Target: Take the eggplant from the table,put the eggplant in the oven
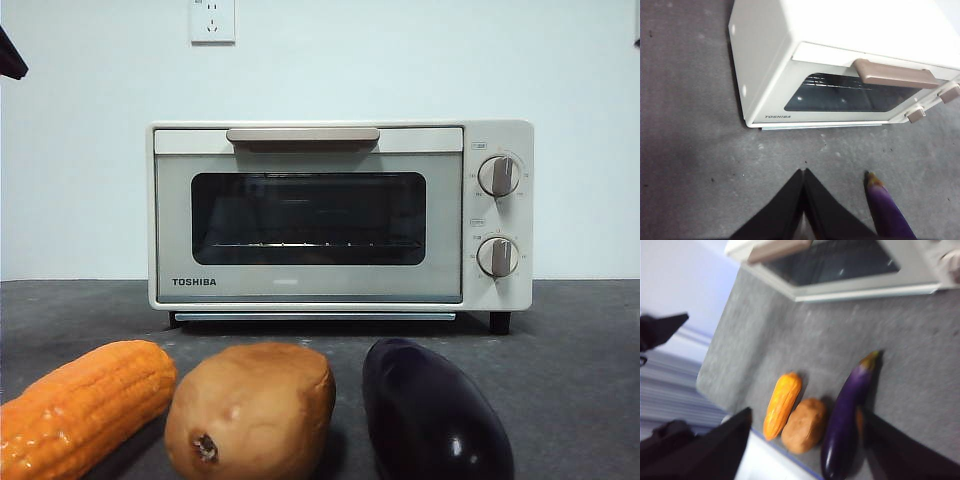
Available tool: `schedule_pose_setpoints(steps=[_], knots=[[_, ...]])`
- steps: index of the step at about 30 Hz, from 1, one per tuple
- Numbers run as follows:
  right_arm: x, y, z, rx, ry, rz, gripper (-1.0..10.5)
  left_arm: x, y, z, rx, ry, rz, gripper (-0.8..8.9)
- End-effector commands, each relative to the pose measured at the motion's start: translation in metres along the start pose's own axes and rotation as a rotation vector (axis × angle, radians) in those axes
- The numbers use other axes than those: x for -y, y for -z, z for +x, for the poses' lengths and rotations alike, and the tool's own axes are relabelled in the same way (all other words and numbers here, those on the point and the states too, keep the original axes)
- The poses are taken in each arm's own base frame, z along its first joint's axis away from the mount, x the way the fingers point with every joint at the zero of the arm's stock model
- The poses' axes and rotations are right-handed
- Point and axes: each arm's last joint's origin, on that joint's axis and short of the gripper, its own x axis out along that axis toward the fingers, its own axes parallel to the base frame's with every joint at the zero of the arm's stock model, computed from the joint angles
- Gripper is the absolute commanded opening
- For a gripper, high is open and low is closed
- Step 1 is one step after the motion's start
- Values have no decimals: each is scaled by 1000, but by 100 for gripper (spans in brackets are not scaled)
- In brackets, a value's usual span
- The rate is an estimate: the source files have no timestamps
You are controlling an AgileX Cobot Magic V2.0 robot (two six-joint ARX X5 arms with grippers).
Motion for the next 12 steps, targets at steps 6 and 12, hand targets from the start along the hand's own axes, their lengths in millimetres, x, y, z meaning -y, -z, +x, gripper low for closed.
schedule_pose_setpoints(steps=[6, 12], knots=[[-11, -5, 28, -94, -3, 20, 388, 7, -6, -2, 14, 27, 44, 4], [-15, 4, 71, -194, 210, 3, 388, 7, -6, -2, 14, 28, 45, 4]])
